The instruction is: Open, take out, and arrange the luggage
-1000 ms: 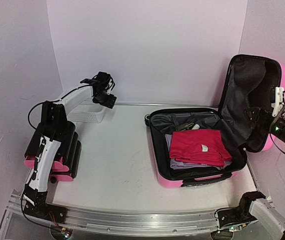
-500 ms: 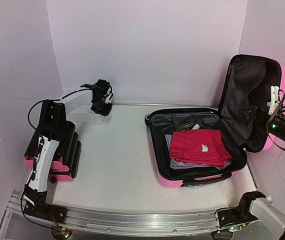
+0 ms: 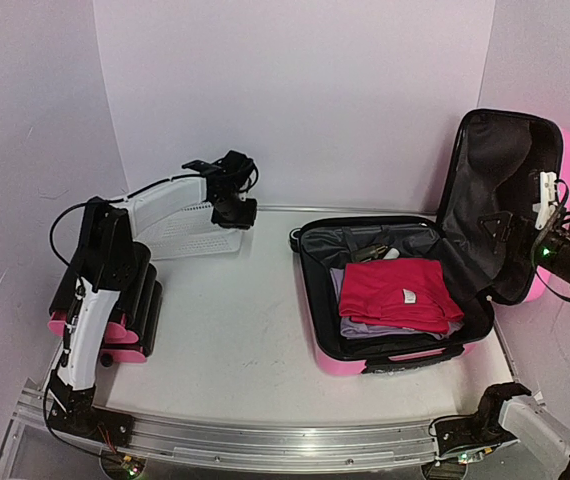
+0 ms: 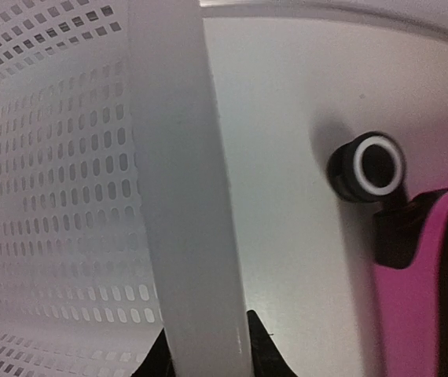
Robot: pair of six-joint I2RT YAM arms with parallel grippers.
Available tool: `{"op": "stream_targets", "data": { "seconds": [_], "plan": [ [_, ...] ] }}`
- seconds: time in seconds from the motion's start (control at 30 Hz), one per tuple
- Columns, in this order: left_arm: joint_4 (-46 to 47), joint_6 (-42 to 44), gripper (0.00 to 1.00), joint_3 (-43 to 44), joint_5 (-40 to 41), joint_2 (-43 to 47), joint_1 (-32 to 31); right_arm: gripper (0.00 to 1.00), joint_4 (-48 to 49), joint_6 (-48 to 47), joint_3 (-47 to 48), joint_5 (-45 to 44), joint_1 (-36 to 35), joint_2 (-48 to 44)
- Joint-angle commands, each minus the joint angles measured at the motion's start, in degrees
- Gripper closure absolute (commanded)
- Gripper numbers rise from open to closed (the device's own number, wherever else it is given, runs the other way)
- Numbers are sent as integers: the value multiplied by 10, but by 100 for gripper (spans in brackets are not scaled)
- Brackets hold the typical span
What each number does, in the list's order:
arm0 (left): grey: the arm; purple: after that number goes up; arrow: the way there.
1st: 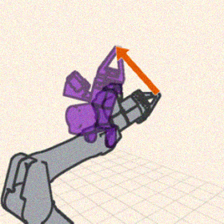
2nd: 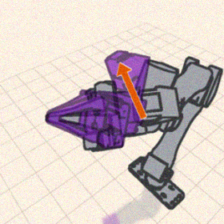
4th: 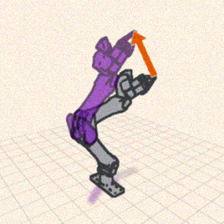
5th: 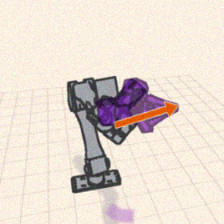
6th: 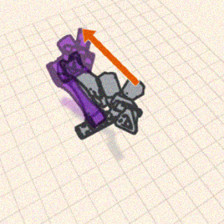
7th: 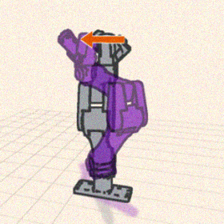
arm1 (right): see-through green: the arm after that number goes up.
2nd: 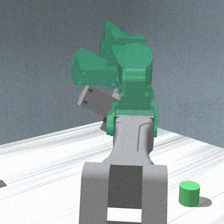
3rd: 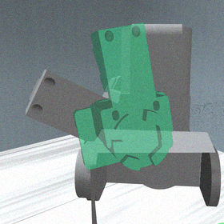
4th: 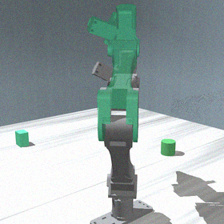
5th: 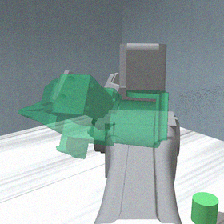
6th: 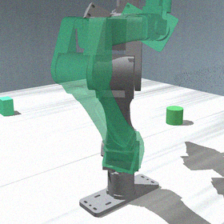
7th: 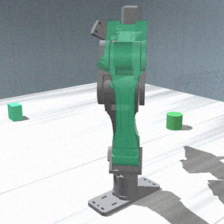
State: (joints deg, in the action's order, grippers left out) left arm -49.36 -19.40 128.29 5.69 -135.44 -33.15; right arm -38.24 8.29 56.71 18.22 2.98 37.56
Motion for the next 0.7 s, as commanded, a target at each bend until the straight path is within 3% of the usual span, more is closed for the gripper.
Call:
{"op": "stream_targets", "data": {
  "seconds": [0.0, 0.17, 0.33, 0.43, 0.6, 0.67],
  "plan": [
    [88, -186, 100, -5, -121, 115, 10, 2, 31, -11, -3, 5, 3, -4],
    [168, -316, 100, -60, -192, 180, -4, 2, 33, -12, -15, 6, 2, -10],
    [232, -385, 100, -117, -168, 230, -57, 2, 37, -13, -27, 9, 2, -20],
    [231, -377, 100, -122, -125, 248, -94, 2, 36, -15, -28, 10, 3, -26],
    [163, -321, 100, -148, 65, 294, -175, 2, 34, -16, -32, 7, 3, -43],
    [137, -329, 100, -164, 96, 305, -192, 2, 34, -12, -33, 9, 2, -46]
  ]
}}
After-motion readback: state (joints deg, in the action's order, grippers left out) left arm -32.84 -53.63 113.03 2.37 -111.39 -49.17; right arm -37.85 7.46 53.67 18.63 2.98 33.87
